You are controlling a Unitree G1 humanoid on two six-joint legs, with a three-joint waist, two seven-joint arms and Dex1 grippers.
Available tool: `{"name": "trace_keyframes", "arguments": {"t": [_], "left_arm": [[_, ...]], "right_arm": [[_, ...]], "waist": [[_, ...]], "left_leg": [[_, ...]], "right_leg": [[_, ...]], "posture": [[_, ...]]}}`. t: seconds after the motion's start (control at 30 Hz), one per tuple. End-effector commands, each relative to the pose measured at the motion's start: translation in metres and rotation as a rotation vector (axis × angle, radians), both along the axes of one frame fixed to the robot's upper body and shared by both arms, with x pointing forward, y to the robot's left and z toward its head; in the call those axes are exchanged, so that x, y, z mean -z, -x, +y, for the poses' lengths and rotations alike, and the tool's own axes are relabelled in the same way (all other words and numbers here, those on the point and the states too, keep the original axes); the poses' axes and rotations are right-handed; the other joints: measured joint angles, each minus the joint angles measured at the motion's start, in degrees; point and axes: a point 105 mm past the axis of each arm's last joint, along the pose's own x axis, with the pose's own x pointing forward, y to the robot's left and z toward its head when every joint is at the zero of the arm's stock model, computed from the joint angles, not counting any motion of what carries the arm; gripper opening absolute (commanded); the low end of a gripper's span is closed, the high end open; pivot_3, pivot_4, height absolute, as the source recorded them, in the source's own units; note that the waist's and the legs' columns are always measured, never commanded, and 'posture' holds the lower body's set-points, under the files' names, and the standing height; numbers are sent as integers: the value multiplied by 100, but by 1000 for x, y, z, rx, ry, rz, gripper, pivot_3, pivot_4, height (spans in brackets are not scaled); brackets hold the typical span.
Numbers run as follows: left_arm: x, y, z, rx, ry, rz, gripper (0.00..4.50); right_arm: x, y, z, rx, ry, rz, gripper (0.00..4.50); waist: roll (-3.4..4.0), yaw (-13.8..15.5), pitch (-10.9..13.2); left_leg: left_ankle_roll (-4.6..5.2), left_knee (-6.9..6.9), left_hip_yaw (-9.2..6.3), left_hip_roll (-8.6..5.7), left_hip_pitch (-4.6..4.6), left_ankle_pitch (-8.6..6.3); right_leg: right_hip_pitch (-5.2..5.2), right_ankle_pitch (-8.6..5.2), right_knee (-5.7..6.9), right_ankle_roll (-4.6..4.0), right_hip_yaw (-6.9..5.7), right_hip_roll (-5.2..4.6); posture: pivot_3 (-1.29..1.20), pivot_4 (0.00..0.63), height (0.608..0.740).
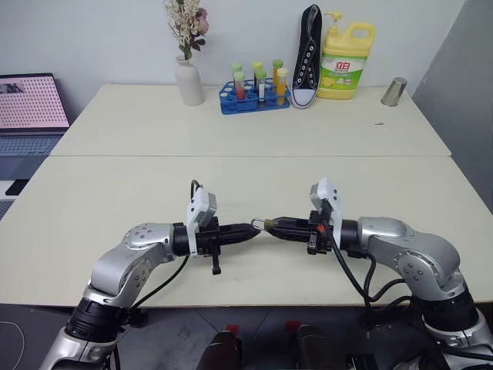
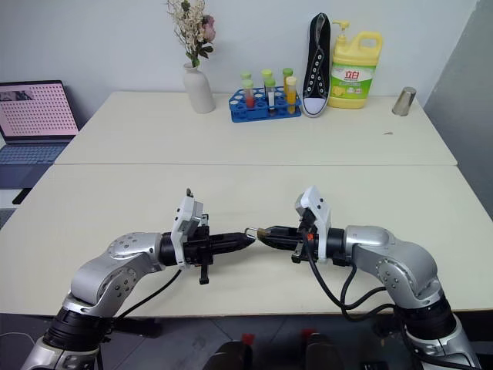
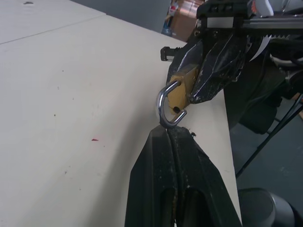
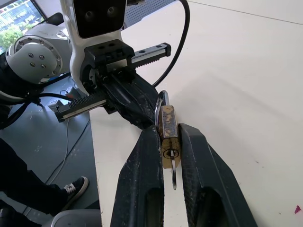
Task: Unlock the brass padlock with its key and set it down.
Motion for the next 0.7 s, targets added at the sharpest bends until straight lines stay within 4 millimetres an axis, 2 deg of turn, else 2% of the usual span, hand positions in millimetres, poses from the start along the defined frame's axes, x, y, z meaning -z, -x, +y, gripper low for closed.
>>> {"name": "trace_keyframes", "arguments": {"t": [0.03, 0.2, 0.37, 0.7], "left_arm": [[-3, -10, 1, -62, -3, -66, 0], [-8, -19, -3, -104, 31, -91, 0], [-17, -9, -14, -44, 84, -68, 0], [-10, 10, -10, 46, -6, -21, 0]], "right_arm": [[-6, 2, 1, -16, -20, -25, 141], [-6, 3, 2, -22, -20, -22, 141], [-5, 4, 2, -22, -19, -19, 141], [-5, 3, 2, -24, -15, -19, 141]], "waist": [[0, 4, 0], [0, 6, 0], [0, 2, 0], [0, 2, 0]], "left_leg": [[0, 0, 0, 0, 0, 0], [0, 0, -1, 0, -1, 0], [0, 1, 0, -1, -2, 0], [0, 0, 0, -1, -1, 0]], "right_leg": [[0, 0, 0, 0, 0, 0], [0, 0, -1, 0, 0, -1], [0, 0, -2, 0, 1, -3], [0, 0, -1, 0, 0, -2]], "posture": [[0, 150, 740], [0, 150, 740], [0, 150, 740], [0, 150, 740]]}}
